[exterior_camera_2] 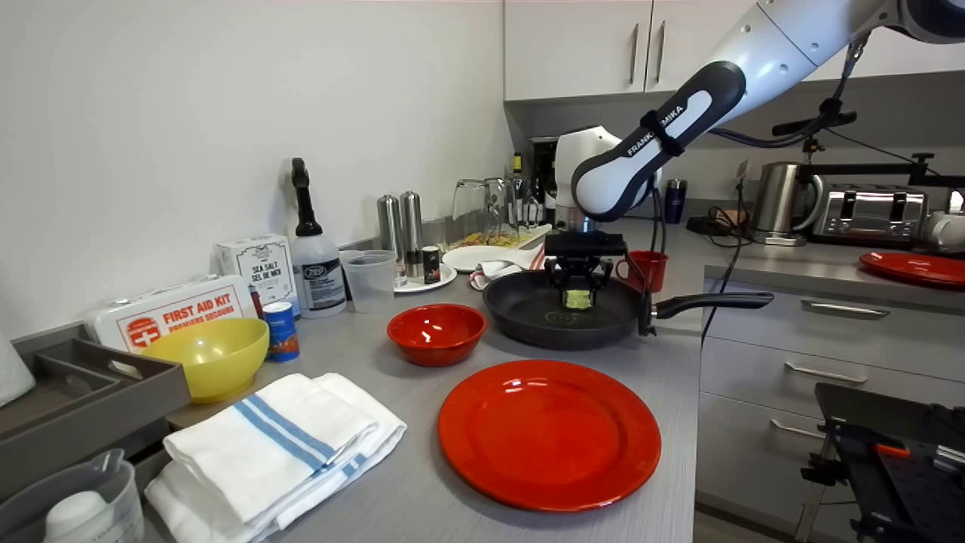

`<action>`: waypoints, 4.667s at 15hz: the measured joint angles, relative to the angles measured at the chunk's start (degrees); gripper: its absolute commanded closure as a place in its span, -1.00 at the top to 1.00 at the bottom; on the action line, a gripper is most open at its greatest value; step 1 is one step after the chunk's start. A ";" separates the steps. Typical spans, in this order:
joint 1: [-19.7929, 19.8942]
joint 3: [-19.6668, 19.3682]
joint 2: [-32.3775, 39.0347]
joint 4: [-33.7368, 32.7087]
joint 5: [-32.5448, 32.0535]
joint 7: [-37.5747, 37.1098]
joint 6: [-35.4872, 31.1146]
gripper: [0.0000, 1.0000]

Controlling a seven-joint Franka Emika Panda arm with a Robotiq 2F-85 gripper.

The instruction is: Wipe the pan with the sponge

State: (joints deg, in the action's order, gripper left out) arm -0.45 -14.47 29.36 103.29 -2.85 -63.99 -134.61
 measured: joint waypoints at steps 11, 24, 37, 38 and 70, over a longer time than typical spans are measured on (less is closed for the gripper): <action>-4.05 6.99 0.42 -1.33 0.00 1.01 -0.06 -0.43; -3.74 7.04 -1.11 0.34 0.77 2.11 2.61 -0.43; -1.63 5.69 -8.39 10.47 0.80 1.02 5.72 -0.43; -1.47 5.69 -8.66 10.85 0.80 0.92 5.93 -0.43; -0.02 1.44 -5.00 9.05 -2.27 -11.71 -7.11 -0.43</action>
State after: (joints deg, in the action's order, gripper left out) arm -0.47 -13.04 24.36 112.34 -5.12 -75.69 -141.72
